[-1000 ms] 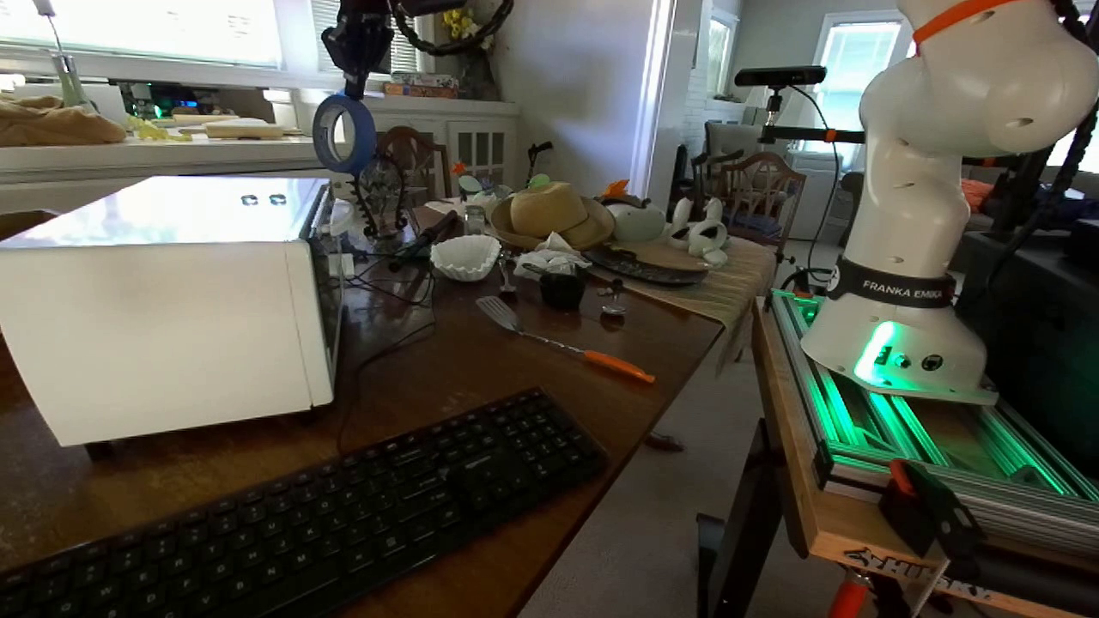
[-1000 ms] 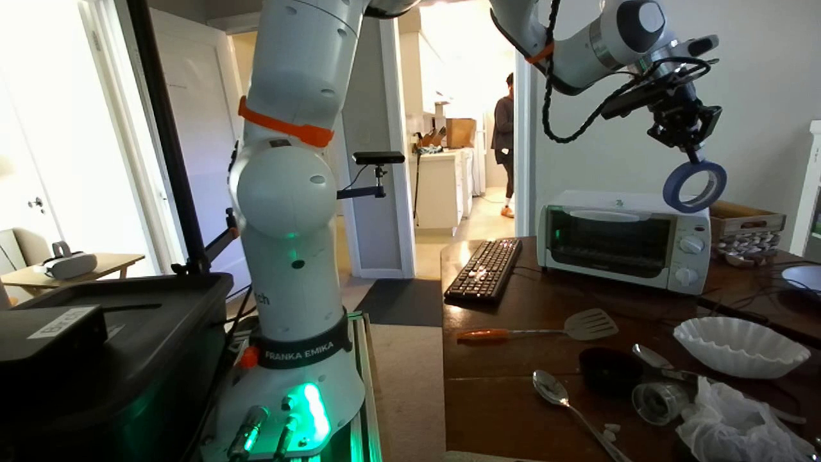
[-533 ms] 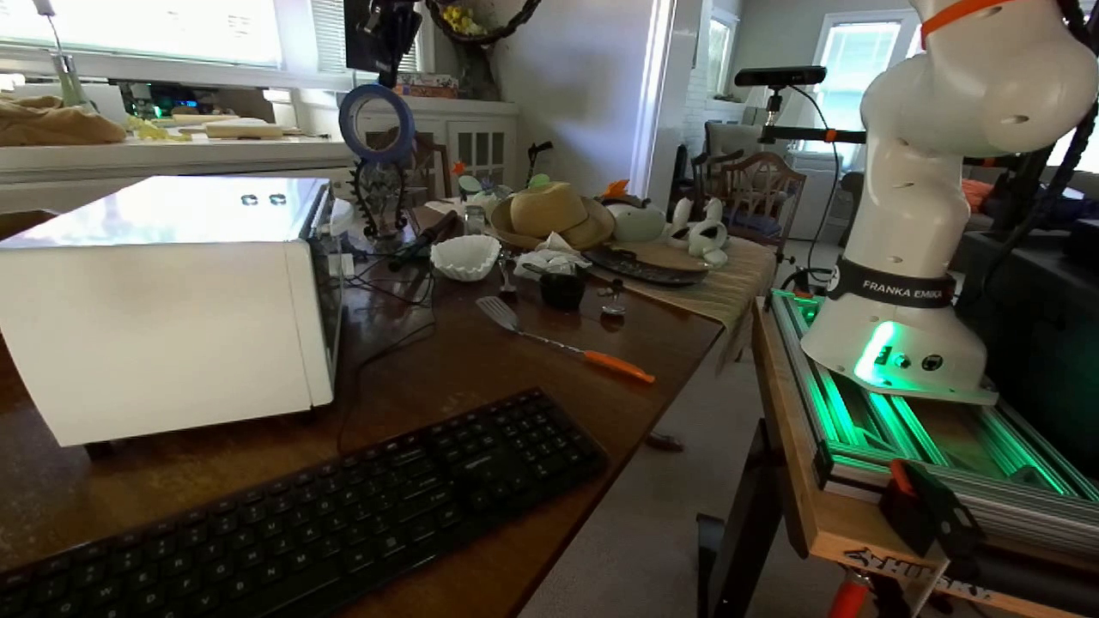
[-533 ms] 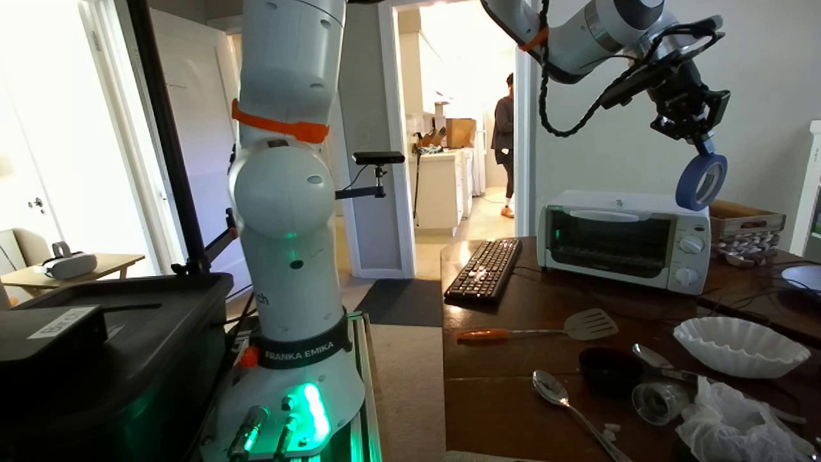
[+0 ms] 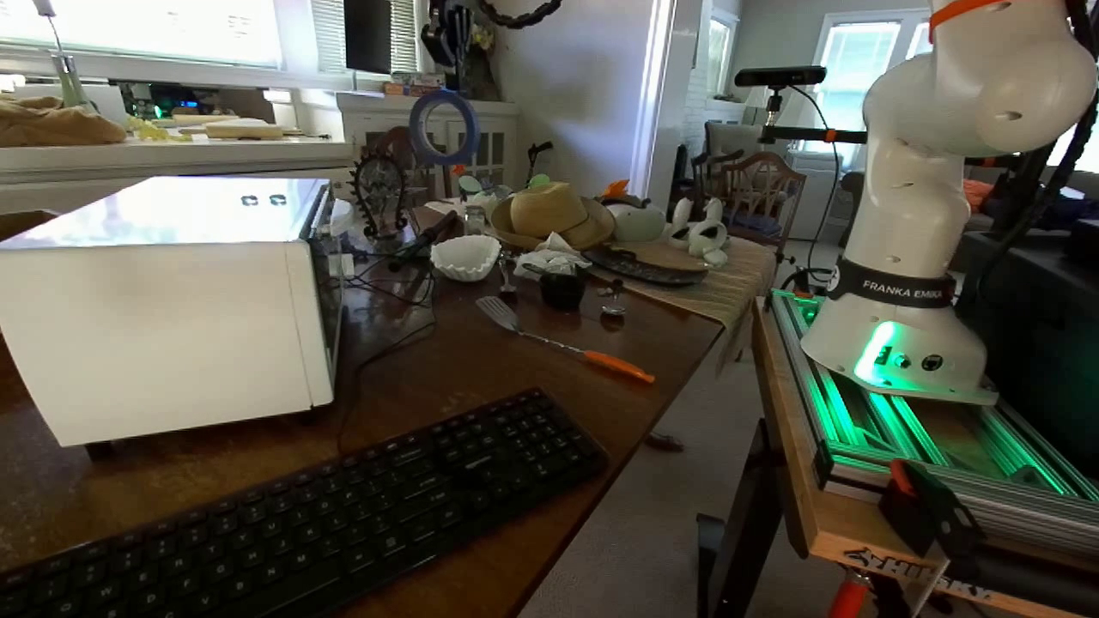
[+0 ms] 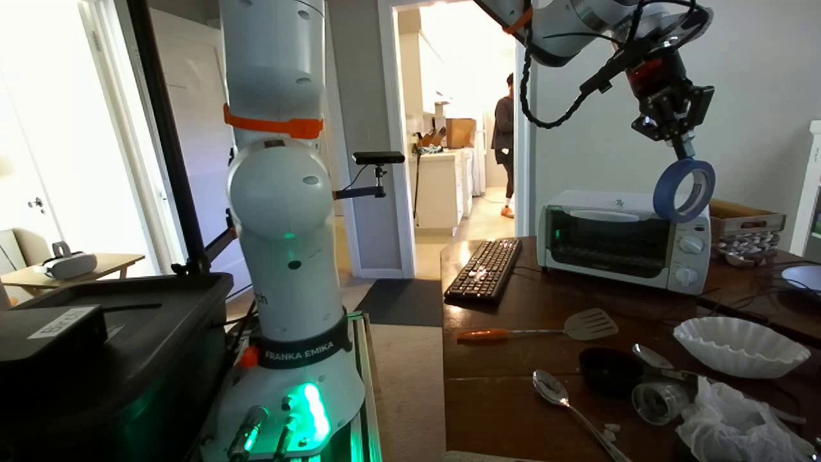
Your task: Put the blue masking tape on the table.
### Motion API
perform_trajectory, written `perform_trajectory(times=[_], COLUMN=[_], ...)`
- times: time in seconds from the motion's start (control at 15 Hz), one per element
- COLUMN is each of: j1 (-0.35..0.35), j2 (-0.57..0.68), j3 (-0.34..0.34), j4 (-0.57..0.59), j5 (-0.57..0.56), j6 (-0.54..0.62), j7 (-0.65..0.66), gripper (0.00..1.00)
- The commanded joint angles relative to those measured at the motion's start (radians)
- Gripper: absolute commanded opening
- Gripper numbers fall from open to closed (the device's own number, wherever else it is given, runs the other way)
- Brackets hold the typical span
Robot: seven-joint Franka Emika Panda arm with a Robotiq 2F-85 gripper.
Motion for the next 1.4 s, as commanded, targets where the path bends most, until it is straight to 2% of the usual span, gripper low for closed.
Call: perform_trajectory(times=[0.0, 0.27, 0.67, 1.0, 1.13, 1.2, 1.27, 1.33], j1=[-0.036, -0.069, -0.12, -0.148, -0.151, -0.14, -0.144, -0.156], j2=[-0.036, -0.015, 0.032, 0.064, 0.081, 0.068, 0.084, 0.109], j3=[0.035, 0.045, 0.049, 0.054, 0.056, 0.053, 0.053, 0.056], j4=[-0.026, -0.009, 0.051, 0.103, 0.122, 0.089, 0.116, 0.162], j5=[0.047, 0.163, 0.419, 0.572, 0.603, 0.559, 0.564, 0.6], j6=[-0.14, -0.238, -0.31, -0.352, -0.386, -0.281, -0.316, -0.411], j7=[0.0, -0.076, -0.266, -0.39, -0.418, -0.375, -0.386, -0.436], gripper=[0.0, 0.0, 0.0, 0.0, 0.0, 0.0, 0.0, 0.0])
